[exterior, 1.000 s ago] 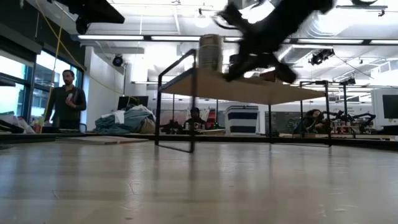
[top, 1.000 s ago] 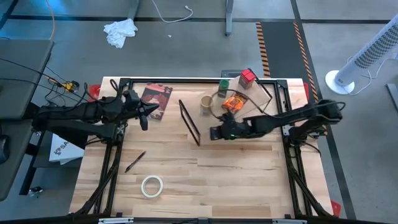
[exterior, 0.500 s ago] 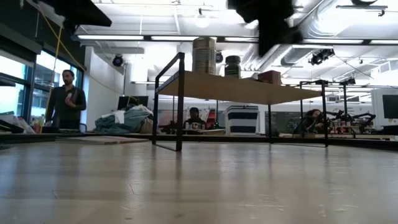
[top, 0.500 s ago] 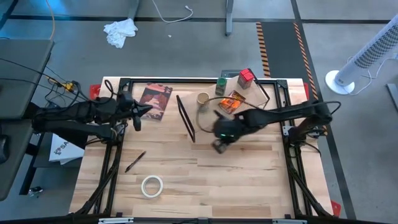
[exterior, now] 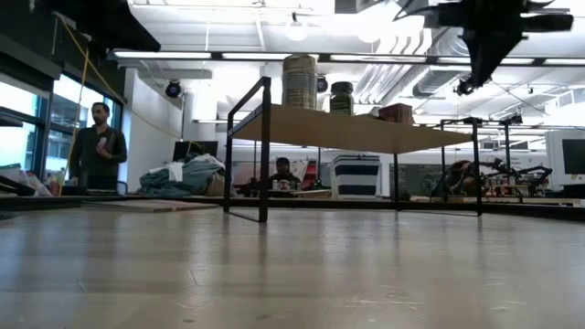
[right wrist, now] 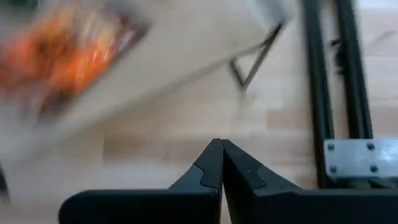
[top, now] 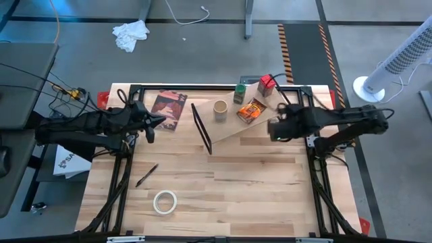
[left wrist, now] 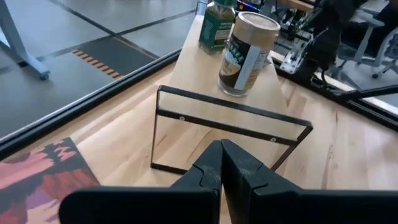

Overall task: Shelf spices
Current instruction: Adjust the shelf to the center of the table

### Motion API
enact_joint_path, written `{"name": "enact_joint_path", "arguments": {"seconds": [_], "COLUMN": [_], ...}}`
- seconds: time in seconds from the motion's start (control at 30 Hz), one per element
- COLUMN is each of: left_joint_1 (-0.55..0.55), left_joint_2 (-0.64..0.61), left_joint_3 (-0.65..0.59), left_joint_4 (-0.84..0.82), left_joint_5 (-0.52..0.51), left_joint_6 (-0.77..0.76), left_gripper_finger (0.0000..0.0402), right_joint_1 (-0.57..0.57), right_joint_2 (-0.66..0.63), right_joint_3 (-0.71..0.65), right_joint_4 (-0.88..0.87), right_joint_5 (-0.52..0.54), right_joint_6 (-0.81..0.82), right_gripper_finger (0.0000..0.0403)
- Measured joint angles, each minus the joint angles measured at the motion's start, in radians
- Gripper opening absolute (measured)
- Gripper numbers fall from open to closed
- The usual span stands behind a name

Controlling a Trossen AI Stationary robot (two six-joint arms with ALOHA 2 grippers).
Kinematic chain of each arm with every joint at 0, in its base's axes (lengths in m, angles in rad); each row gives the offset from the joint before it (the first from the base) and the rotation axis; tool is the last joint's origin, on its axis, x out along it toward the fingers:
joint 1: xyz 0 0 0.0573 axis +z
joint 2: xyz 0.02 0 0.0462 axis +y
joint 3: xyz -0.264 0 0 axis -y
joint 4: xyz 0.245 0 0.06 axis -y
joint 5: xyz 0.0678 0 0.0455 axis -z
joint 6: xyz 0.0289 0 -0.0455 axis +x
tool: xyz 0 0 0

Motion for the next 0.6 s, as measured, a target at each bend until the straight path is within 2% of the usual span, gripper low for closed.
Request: {"name": "enact_joint_path", "arguments": {"seconds": [0.17,0.23,0.3,0.43,0.6], "left_joint_1": [0.000,0.000,0.000,0.000,0.000], "left_joint_2": [0.000,0.000,0.000,0.012,0.047], "left_joint_3": [0.000,0.000,0.000,0.000,0.000], "left_joint_4": [0.059,0.067,0.067,0.012,-0.072], "left_joint_5": [0.002,0.001,-0.004,-0.046,-0.067], "left_joint_6": [-0.006,-0.007,-0.007,0.019,0.001], "left_gripper_finger": [0.0000,0.0000,0.0000,0.0000,0.0000], "right_joint_1": [-0.147,-0.221,-0.310,-0.490,-0.745], "right_joint_2": [-0.121,-0.157,-0.176,-0.197,-0.183], "right_joint_3": [-0.058,-0.057,-0.057,-0.057,-0.057], "right_joint_4": [-0.014,-0.015,-0.010,0.055,0.242], "right_joint_5": [0.210,0.269,0.284,0.192,-0.059], "right_joint_6": [0.083,0.068,0.019,-0.155,-0.617], "right_gripper_finger": [0.0000,0.0000,0.0000,0.0000,0.0000]}}
